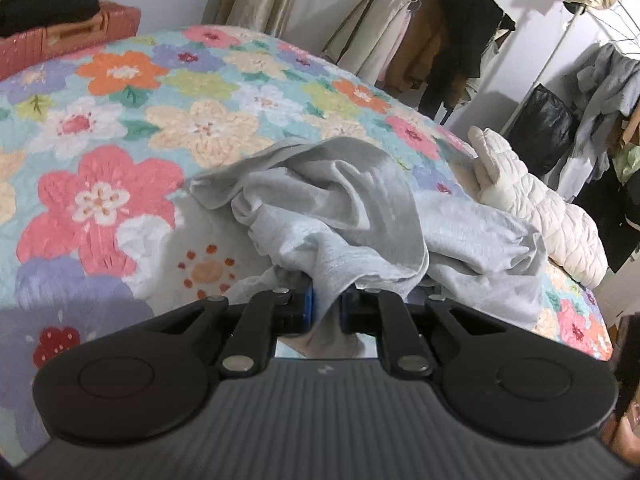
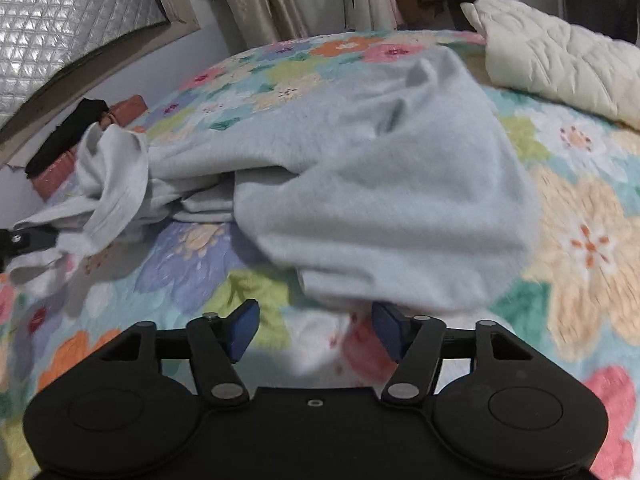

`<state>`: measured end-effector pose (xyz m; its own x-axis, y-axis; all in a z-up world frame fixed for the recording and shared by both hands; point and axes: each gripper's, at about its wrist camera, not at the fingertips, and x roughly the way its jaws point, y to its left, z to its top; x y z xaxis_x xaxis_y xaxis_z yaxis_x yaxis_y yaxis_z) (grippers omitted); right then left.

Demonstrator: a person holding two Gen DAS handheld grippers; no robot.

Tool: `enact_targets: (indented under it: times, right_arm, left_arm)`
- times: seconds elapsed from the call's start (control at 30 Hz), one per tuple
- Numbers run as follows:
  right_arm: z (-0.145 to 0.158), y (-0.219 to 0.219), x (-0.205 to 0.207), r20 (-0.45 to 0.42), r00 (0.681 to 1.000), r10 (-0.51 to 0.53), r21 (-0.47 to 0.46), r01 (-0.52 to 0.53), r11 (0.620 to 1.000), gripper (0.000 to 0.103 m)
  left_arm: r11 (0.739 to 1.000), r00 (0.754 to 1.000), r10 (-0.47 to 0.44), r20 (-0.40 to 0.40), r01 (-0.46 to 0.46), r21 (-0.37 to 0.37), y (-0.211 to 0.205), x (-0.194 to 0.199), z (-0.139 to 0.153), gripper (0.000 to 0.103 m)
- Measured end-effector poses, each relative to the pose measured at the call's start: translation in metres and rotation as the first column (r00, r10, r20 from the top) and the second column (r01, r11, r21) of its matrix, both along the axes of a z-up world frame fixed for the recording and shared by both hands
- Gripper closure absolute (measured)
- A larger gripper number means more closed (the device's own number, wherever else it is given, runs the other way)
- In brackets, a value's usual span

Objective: Fold clothes

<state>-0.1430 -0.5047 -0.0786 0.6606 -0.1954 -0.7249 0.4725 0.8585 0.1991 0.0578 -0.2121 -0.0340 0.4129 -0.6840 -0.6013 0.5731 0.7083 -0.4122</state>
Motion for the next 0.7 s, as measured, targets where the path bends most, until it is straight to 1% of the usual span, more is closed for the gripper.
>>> enact_targets:
  times: [0.03,0.07,0.1,0.13,0.2,0.3,0.43,0.53,0.7]
  right_arm:
    - [-0.001,0.0,0.007,-0.005,1.0,-0.006,-0.022,0.006,1.0,0.035]
    - [-0.003,0.0,0.014,-0.009,1.0,-0.012,-0.043,0.012,0.999,0.042]
    - [-0.002,0.0,0.018,-0.008,1.0,-0.018,-0.064,0.017,0.998,0.054]
    - [0.001,-0.003,0.021,-0.008,1.0,-0.016,-0.066,0.015,0.998,0.081]
    - [0.011,-0.008,0.02,0.004,1.0,-0.026,-0.09,0.027,0.996,0.091]
    - [0.033,-0.018,0.009,0.038,0.998,-0.059,-0.148,0.064,0.987,0.094]
    - [0.063,-0.032,-0.005,0.087,0.991,-0.099,-0.223,0.116,0.968,0.095]
    - [0.085,-0.042,-0.016,0.125,0.984,-0.126,-0.277,0.157,0.948,0.095]
    - [0.121,-0.059,-0.034,0.192,0.967,-0.165,-0.36,0.226,0.905,0.095]
  left_arm:
    - [1.0,1.0,0.003,0.001,-0.003,0.005,0.0,0.0,-0.002,0.092]
    - [1.0,1.0,0.008,0.004,-0.008,0.007,0.0,0.0,-0.003,0.092]
    - [1.0,1.0,0.016,0.007,-0.016,0.008,0.001,0.001,-0.003,0.092]
    - [1.0,1.0,0.024,0.011,-0.024,0.008,0.002,0.002,-0.004,0.092]
    - [0.999,0.998,0.049,0.038,-0.05,0.006,0.006,0.002,0.001,0.092]
    - [0.995,0.992,0.102,0.069,-0.101,-0.017,0.019,0.006,0.01,0.092]
    - [0.984,0.983,0.17,0.074,-0.166,-0.057,0.036,0.013,0.017,0.092]
    - [0.977,0.977,0.201,0.066,-0.195,-0.08,0.046,0.018,0.02,0.092]
    - [0.969,0.97,0.228,0.077,-0.219,-0.116,0.055,0.015,0.028,0.091]
